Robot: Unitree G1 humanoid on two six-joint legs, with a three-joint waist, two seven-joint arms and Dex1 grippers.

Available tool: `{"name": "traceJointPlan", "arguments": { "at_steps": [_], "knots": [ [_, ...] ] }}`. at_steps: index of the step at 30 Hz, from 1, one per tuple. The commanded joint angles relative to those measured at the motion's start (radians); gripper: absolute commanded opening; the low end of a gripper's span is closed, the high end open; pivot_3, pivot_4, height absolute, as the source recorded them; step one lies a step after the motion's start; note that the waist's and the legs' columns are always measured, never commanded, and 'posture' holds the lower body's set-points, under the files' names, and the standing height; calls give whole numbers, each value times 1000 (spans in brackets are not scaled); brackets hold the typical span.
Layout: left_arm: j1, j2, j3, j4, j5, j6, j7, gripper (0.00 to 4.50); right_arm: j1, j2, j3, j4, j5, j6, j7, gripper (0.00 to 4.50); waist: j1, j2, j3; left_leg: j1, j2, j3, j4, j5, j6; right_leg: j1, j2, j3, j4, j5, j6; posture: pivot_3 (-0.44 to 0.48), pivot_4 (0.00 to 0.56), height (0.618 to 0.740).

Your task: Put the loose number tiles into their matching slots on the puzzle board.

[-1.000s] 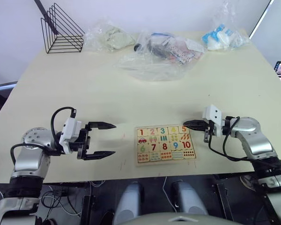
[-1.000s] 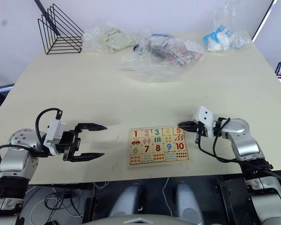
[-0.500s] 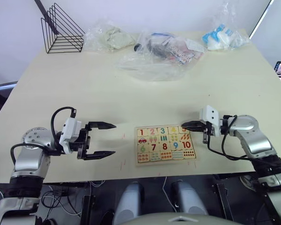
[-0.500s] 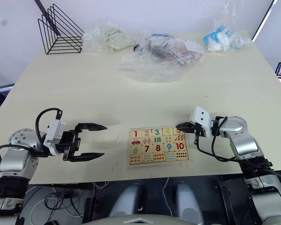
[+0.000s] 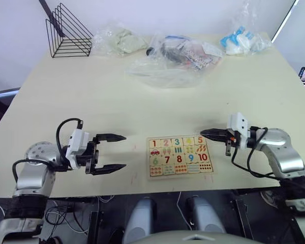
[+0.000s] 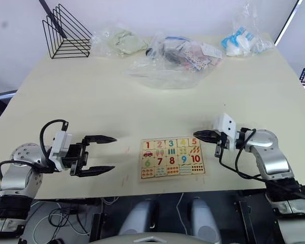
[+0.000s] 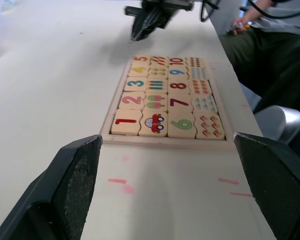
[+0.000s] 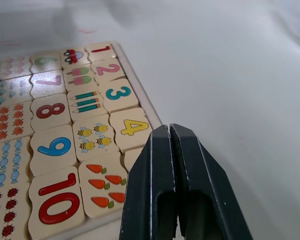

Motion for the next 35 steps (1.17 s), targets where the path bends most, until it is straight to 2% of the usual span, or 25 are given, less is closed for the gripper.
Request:
{"name": "traceJointPlan", "arguments": {
  "at_steps": [1, 6, 7, 9, 10, 12, 13, 14, 15, 16, 17, 18, 22, 29, 35],
  "knots": [
    [26, -14, 61, -58, -20, 27, 79, 4500, 47, -8, -81, -58, 43, -9, -49, 68, 0, 0, 0, 0, 0, 0, 0, 0, 0, 0, 0, 0, 0, 0, 0, 0, 150, 740],
    [109, -57, 114, -108, 16, 47, 237, 4500, 182, -27, -169, -85, 64, -12, -98, 68, 1, 0, 0, 1, 0, 0, 0, 0, 0, 1, 0, 0, 0, 0, 0, 0, 150, 740],
    [132, -62, 121, -122, 29, 51, 269, 4500, 217, -28, -190, -96, 75, -16, -102, 289, 2, 0, 0, 1, 0, 0, 0, 0, 0, 1, 0, 0, 0, 0, 0, 0, 150, 740],
    [180, -73, 136, -153, 37, 63, 319, 4500, 287, -26, -235, -119, 101, -25, -111, 842, 2, 0, 0, 1, 1, 0, 0, 0, 0, 1, 0, 0, 0, 0, 0, 0, 150, 740],
    [202, -76, 144, -164, 38, 72, 337, 4500, 320, -22, -259, -125, 113, -36, -115, 1444, 2, 0, 0, 1, 1, 0, 0, 0, 0, 1, 0, 0, 0, 0, 0, 0, 150, 740],
    [236, -78, 156, -175, 19, 99, 347, 4500, 370, -16, -295, -135, 130, -48, -118, 1837, 1, 0, 0, 2, 1, 0, 0, 0, 0, 2, 0, 1, 0, 0, 0, 0, 150, 740],
    [248, -81, 162, -178, 20, 96, 355, 4500, 390, -15, -309, -134, 128, -61, -120, 2241, 2, 0, -1, 2, 0, 0, 0, 0, 0, 2, 0, 1, 0, 0, 0, 0, 150, 740],
    [263, -83, 172, -182, 16, 103, 367, 4500, 417, -14, -335, -139, 138, -66, -124, 2908, 3, 0, -1, 3, 1, 0, -1, 0, 0, 2, 0, 1, 0, 0, 0, 0, 150, 740],
    [276, -85, 181, -189, 15, 111, 378, 4500, 438, -13, -353, -145, 147, -69, -128, 3092, 3, 0, -1, 3, 1, 0, -1, 0, 0, 2, 0, 1, -1, 0, 0, 0, 150, 740],
    [287, -87, 188, -194, 14, 114, 386, 4500, 454, -11, -368, -152, 155, -70, -134, 3605, 3, 0, -1, 3, 1, 0, 0, 0, 0, 2, 0, 1, -1, 0, 0, 0, 150, 740],
    [302, -94, 197, -193, 32, 101, 407, 4500, 482, -14, -390, -158, 165, -76, -132, 3766, 3, 0, -1, 3, 1, 0, 0, 0, 0, 3, 0, 1, 0, 0, 0, 0, 150, 740],
    [319, -103, 205, -196, 40, 102, 430, 4500, 511, -14, -418, -159, 176, -83, -133, 4379, 4, 0, -1, 4, 1, 0, 0, 0, 0, 4, 0, 1, -1, 0, 0, 0, 150, 740],
    [366, -134, 223, -216, 95, 83, 525, 4500, 591, -8, -489, -166, 212, -99, -132, 4444, 6, 0, -1, 5, 1, 0, 0, 0, 0, 5, -1, 1, -1, 0, 0, 0, 150, 740],
    [376, -224, 244, -259, 149, 100, 737, 4500, 661, 26, -522, -186, 231, -109, -161, 4444, 11, -1, -1, 11, 1, 1, -1, 0, 0, 12, -1, 1, -2, 0, 0, 0, 150, 740],
    [424, -253, 221, -272, 196, 68, 768, 4500, 668, 59, -516, -200, 239, -104, -196, 4444, 12, -1, -2, 12, 1, 2, -2, 0, 0, 12, -1, 2, -2, 0, 0, 0, 150, 740]
  ]
}}
